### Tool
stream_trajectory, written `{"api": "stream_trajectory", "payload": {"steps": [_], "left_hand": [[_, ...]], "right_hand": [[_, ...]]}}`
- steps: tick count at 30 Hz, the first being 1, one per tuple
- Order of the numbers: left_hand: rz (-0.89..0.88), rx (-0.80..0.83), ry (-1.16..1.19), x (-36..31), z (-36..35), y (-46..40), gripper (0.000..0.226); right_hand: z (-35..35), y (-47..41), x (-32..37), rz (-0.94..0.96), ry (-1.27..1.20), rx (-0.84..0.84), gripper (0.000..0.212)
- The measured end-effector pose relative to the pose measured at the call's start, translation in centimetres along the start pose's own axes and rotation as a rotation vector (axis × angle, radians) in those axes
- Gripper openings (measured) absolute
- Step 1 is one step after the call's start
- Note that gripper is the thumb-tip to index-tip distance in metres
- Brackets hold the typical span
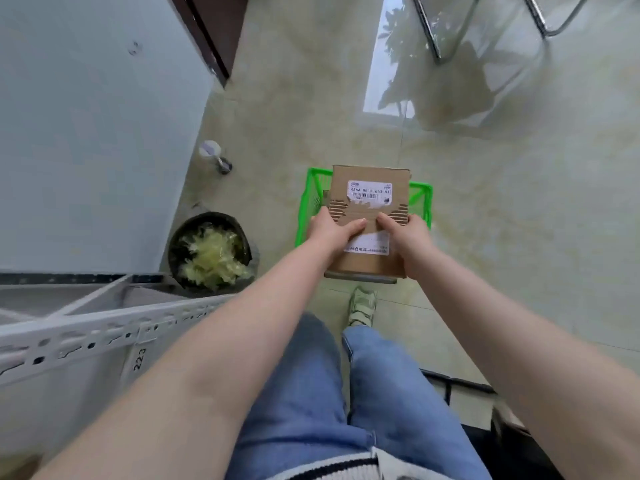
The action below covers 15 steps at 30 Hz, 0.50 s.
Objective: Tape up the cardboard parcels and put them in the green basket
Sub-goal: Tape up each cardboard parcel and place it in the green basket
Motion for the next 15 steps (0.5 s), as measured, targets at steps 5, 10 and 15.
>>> {"api": "stream_trajectory", "payload": {"steps": [5,10,15], "left_hand": [[0.046,-0.054,-0.076,-0.7,-0.7,-6.8,0.063],[0.121,-0.02,-0.204,2.0,-2.7,-16.3,0.061],[0.179,0.03,-0.295,8.3,-4.7,-26.9,0.064]], "right_hand": [[-2.5,-6.9,0.0,-0.05,0.037,0.005,0.049],[-6.1,-15.5,-3.9,-0.125,0.059,-0.023,0.046],[-11.7,-24.2,-11.2,-0.191,0.069,-0.024,0.034]]}}
Point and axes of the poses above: each hand's wrist, its own y-axis away from the middle knuckle, its own z-axis out of the back of the hand, x = y × z, the point moved 7 cm from there along -y, towards the middle knuckle, and after that the axes turned 3 degrees about z, right-handed, at the moved point
